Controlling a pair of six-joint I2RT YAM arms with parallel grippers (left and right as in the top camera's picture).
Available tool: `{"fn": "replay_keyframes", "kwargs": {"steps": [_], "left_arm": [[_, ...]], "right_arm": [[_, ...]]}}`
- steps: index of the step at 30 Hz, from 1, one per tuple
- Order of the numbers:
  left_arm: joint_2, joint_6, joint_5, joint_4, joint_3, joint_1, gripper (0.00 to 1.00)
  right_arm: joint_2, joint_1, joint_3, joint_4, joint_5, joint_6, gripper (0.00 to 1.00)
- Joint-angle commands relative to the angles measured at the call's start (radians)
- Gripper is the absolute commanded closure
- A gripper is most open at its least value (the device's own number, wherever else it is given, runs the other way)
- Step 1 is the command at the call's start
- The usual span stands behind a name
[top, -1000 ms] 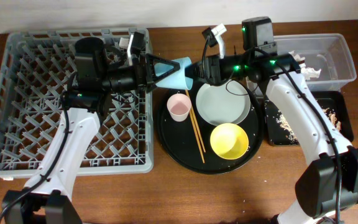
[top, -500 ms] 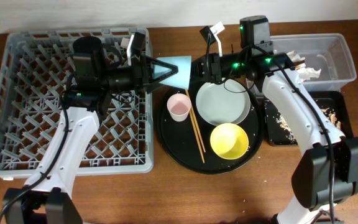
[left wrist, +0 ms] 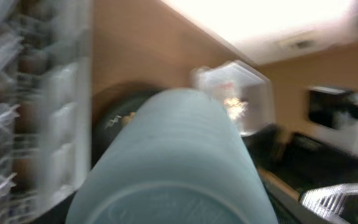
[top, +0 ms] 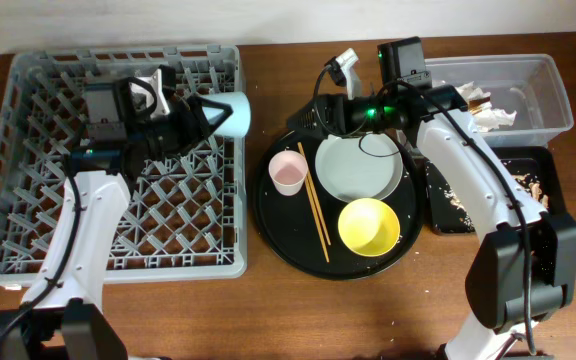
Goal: Sort waste into correct bins and load items into the dishwasher rack
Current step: 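Place the blue cup upside down in the dish rack with left gripper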
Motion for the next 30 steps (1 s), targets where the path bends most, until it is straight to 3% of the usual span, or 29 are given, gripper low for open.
{"fn": "replay_keyframes", "kwargs": {"steps": [1,4,6,16,24,30], "left_arm": [[-0.071,0.164,-0.359,-0.235,0.082,0.002,0.48],[-0.112,0.193,-0.651,-0.502,0.188,-0.02,0.48],[-0.133,0.193,-0.759,-0.599,0.211,-0.052,0.48],[-0.022,0.187,-0.855,-0.744,0.209,-0.302,0.48],[0.11,0.143,-0.879,-0.828,0.209,-0.314,0.5],[0.175,0.131,-0.879,-0.805,0.208,-0.314,0.49]], "right_arm": [[0.003,0.005,0.006,-0.047,0.239,-0.011,0.01],[0.003,0.005,0.006,-0.067,0.305,-0.011,0.02],[0.003,0.005,0.006,-0.069,0.331,-0.011,0.02],[0.003,0.005,0.006,-0.082,0.332,-0.015,0.01],[0.003,0.006,0.006,-0.09,0.332,-0.015,0.02],[0.003,0.006,0.006,-0.091,0.332,-0.015,0.03]]}}
